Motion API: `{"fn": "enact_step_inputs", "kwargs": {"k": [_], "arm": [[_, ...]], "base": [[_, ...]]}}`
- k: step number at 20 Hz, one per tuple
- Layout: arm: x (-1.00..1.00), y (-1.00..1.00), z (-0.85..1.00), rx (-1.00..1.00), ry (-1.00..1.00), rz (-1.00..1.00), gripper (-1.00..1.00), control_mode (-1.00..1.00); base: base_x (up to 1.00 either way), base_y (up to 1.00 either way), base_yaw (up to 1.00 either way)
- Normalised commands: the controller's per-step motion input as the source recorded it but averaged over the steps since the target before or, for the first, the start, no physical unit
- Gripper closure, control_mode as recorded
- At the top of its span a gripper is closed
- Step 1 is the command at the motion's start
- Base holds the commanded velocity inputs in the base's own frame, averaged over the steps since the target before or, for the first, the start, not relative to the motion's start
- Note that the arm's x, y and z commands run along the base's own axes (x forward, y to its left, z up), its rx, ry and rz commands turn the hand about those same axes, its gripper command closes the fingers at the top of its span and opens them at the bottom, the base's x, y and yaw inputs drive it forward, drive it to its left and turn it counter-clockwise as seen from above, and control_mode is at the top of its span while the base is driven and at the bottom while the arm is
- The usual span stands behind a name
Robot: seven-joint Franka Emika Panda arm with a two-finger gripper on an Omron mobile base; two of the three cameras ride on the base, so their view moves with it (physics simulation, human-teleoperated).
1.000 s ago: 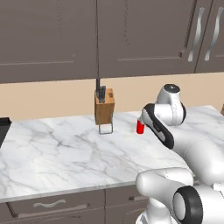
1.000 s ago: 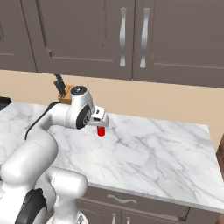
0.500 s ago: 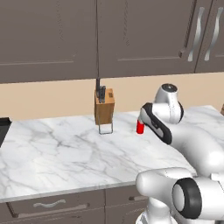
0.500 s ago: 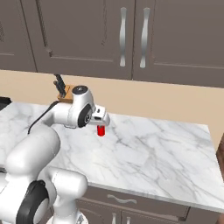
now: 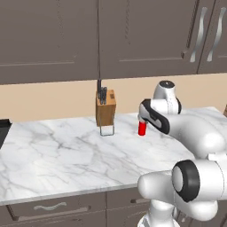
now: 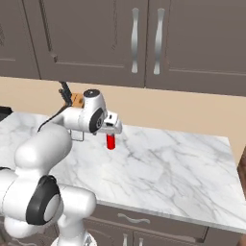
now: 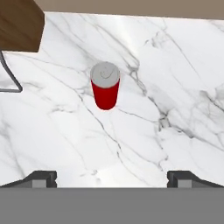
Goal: Move the drinks to the dining counter.
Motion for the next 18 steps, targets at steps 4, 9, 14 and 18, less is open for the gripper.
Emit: {"fn": "enact_step_inputs", "kwargs": {"k": [4, 9, 14, 18], "arm": [[0.18, 0.00, 0.00, 0.00, 0.00, 0.00, -1.00, -1.00], [0.18, 0.03, 0.00, 0.00, 0.02, 0.00, -1.00, -1.00], [0.22, 0.03, -0.02, 0.00, 0.01, 0.00, -1.00, -1.00], [0.28, 0.04, -0.02, 0.00, 0.00, 0.00, -1.00, -1.00]], "base": [[0.00, 0.00, 0.00], [0.00, 0.00, 0.00], [0.00, 0.00, 0.00], [0.00, 0.00, 0.00]]}}
